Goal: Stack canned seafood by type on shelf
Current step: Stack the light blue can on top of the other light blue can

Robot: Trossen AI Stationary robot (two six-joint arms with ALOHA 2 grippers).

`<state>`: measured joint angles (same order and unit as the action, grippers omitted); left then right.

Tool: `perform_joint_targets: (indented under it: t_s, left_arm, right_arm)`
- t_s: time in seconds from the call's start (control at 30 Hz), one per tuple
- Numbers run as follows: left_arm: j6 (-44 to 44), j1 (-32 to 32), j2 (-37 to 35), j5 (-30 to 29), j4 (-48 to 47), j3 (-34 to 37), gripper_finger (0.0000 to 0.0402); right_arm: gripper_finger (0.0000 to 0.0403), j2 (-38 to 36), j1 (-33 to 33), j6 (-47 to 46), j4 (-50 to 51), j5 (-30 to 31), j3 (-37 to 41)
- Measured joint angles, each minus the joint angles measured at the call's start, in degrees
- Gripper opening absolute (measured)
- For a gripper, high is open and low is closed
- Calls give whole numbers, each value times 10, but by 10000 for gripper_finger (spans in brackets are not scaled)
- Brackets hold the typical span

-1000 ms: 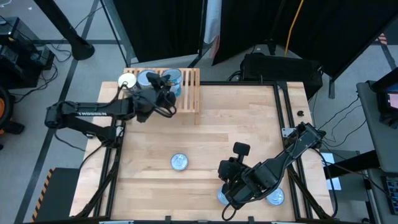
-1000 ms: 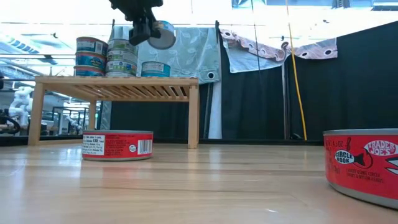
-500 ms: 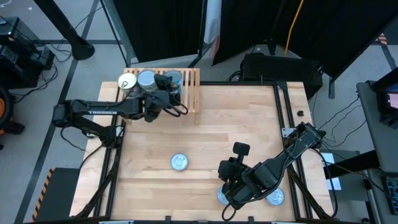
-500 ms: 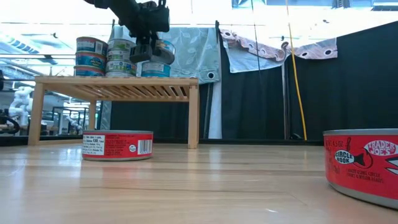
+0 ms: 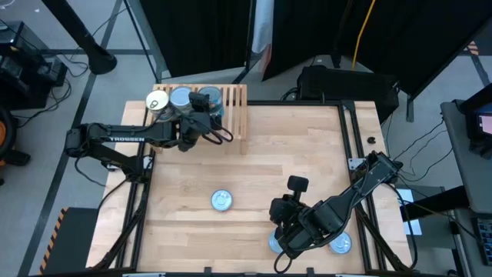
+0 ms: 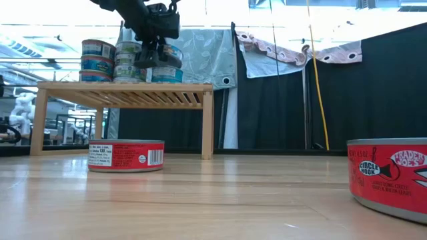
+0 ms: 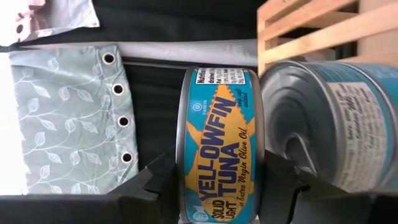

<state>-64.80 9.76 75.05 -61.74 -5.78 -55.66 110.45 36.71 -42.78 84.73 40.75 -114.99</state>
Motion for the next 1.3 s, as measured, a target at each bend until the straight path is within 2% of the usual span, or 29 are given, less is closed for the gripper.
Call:
perform_joint_targets:
  t_s: [0.3,0.67,0.93,1.07,1.2,1.3]
  left_arm:
    - [28,0,0,15,-28,0,163]
    - [29,0,0,15,-23,0,274]
    - [30,0,0,15,-26,0,315]
    - [63,-2,0,18,-88,-21,318]
    - [142,-1,-1,64,-185,-60,318]
    - [150,-1,-1,76,-211,-75,318]
  right_arm:
    - [0,0,0,0,0,0,0]
    - [0,0,0,0,0,0,0]
    - [0,0,0,0,0,0,0]
    - [0,0,0,0,0,0,0]
    - [0,0,0,0,0,0,0]
    - [0,0,0,0,0,0,0]
